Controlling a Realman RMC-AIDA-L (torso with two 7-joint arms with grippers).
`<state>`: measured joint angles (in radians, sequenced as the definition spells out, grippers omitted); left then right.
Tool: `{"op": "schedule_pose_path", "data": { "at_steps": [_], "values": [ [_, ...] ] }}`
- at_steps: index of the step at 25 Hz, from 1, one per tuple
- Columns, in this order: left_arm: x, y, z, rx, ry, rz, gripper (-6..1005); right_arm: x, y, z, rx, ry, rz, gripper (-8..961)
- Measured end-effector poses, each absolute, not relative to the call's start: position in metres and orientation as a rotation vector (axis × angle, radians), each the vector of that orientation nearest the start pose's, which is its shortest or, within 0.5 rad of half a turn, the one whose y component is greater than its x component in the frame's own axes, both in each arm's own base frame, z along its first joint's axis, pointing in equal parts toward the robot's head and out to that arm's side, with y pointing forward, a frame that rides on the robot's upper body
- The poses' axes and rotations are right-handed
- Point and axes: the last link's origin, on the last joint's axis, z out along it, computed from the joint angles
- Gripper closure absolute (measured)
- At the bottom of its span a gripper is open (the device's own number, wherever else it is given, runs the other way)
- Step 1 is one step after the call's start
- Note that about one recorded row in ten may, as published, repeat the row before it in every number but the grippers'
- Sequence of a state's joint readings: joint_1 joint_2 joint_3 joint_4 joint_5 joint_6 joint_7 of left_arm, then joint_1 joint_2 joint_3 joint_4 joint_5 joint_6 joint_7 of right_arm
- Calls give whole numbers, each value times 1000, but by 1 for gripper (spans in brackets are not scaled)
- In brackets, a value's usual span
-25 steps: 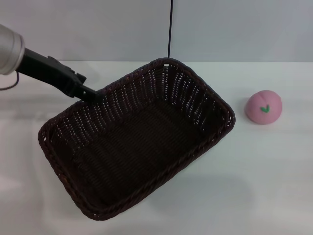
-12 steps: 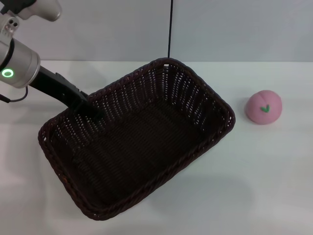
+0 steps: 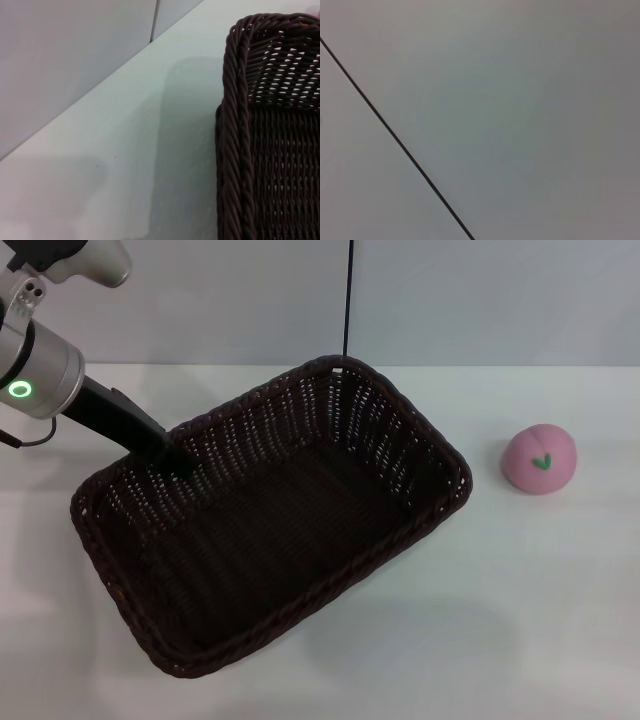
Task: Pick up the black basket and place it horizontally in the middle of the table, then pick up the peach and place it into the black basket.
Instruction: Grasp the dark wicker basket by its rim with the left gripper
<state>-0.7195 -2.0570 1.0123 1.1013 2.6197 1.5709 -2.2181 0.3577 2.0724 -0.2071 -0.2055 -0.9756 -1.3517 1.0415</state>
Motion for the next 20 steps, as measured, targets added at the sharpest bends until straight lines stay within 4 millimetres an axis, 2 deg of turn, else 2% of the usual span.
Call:
{"op": "schedule_pose_path", "data": {
  "at_steps": [7, 9, 12, 13, 20],
  "values": [
    [-212, 383, 32, -2673, -872, 372, 627, 387, 295, 99, -1058, 875, 1281, 493],
    [-211, 383, 34, -2689, -843, 357, 691, 387, 295, 99, -1058, 875, 1281, 493],
    [-208, 381, 36, -2734, -795, 274, 786, 387, 294, 100, -1052, 876, 1283, 493],
    [-204, 378, 41, -2783, -751, 155, 788, 388, 293, 100, -1044, 877, 1284, 493],
    [-206, 372, 59, -2847, -616, -63, 799, 389, 292, 101, -1035, 885, 1293, 492]
  ]
}}
